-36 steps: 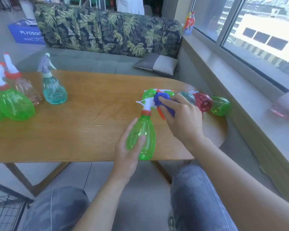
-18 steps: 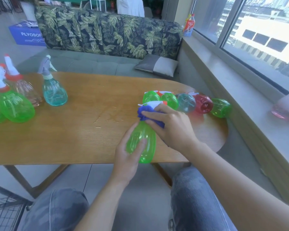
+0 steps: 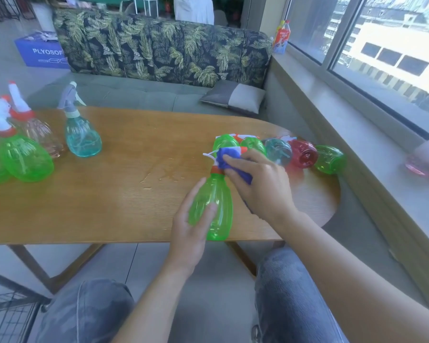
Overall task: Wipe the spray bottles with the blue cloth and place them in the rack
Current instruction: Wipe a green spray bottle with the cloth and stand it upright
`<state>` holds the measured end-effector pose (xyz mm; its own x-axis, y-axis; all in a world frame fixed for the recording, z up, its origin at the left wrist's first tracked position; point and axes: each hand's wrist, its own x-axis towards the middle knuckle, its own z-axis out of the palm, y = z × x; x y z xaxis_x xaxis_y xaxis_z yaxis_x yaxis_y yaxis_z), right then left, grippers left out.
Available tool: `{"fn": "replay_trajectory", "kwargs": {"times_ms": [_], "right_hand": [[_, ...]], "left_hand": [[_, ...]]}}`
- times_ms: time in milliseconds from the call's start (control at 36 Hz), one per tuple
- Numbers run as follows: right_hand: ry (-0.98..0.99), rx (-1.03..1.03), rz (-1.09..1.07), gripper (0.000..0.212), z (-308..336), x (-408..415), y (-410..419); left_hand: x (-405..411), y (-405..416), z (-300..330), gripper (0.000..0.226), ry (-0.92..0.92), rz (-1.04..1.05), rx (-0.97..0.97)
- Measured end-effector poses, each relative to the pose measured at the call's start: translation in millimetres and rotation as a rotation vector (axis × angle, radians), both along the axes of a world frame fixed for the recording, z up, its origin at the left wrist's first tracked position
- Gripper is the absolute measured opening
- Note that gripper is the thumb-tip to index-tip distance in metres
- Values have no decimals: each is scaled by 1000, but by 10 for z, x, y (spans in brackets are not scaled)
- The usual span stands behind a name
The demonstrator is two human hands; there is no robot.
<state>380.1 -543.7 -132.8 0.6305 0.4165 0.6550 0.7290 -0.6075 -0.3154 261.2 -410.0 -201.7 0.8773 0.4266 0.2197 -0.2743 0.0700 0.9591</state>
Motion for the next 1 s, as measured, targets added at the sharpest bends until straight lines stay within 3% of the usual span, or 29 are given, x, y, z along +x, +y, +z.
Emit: {"fn": "replay_trajectory", "kwargs": {"times_ms": [111, 361, 611, 806, 1000], "right_hand": [[54, -57, 215, 26, -11, -79, -9], [-50, 1, -65, 25, 102, 132, -128], [-17, -212, -29, 21, -29, -6, -368], [-29, 33, -56, 24, 122, 54, -209], [-24, -139, 4, 23, -76, -10, -326]], "left_hand": [[8, 24, -5, 55, -6, 25, -14], [-3, -6, 14, 60, 10, 2, -13], [15, 94, 22, 54, 25, 84, -16], [-10, 5, 67, 55, 5, -12, -36], [-8, 70, 61, 58, 28, 44, -40]]}}
